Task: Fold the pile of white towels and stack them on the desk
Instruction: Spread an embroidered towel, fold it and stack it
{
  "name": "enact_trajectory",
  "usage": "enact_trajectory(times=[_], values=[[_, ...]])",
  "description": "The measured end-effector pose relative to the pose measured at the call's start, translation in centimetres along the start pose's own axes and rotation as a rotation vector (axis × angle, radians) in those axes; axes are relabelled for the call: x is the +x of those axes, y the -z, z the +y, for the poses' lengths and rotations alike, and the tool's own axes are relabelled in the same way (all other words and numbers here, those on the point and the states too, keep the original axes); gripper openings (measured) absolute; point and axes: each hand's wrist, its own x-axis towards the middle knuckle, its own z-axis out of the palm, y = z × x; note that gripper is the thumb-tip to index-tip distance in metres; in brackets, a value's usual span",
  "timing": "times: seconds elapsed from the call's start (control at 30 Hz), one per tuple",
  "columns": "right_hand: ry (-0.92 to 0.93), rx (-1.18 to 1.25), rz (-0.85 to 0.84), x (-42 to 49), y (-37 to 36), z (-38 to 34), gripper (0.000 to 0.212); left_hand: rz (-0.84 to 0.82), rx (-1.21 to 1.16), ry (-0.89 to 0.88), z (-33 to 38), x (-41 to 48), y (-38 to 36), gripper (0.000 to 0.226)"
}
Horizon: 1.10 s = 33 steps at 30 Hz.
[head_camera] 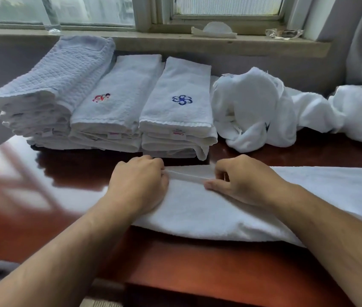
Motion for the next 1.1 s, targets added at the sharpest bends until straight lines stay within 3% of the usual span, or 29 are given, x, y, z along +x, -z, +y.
enact_trajectory(times=[0.1, 0.3, 0.47, 0.57, 0.73, 0.9, 1.1], values=[[-0.074, 0.075, 0.016, -2.4, 0.5, 1.5, 0.040, 0.013, 0.068, -0.056, 1.2, 0.1, 0.0, 0.024], [-0.181, 0.172, 0.110, -10.4, 1.3, 5.9, 0.016, -0.121, -0.118, -0.394, 9.1, 0.5, -0.4, 0.034], [-0.332, 0.024, 0.286, -17.4, 1.8, 11.0, 0.010, -0.240, -0.262, -0.582, 16.7, 1.6, -0.9, 0.036], [-0.475, -0.050, 0.317, -20.6, 2.4, 14.2, 0.007, -0.271, -0.319, -0.676, 20.1, 2.0, -1.3, 0.017], [-0.578, -0.088, 0.313, -20.7, 3.0, 17.4, 0.015, -0.178, -0.390, -0.621, 21.1, 3.4, -2.3, 0.017], [-0.502, -0.160, 0.293, -15.7, 4.4, 19.0, 0.017, -0.078, -0.331, -0.511, 20.1, 6.0, -2.6, 0.018], [-0.450, -0.075, 0.124, -10.3, 4.3, 21.4, 0.018, -0.089, -0.270, -0.392, 18.8, 8.3, -3.1, 0.030]])
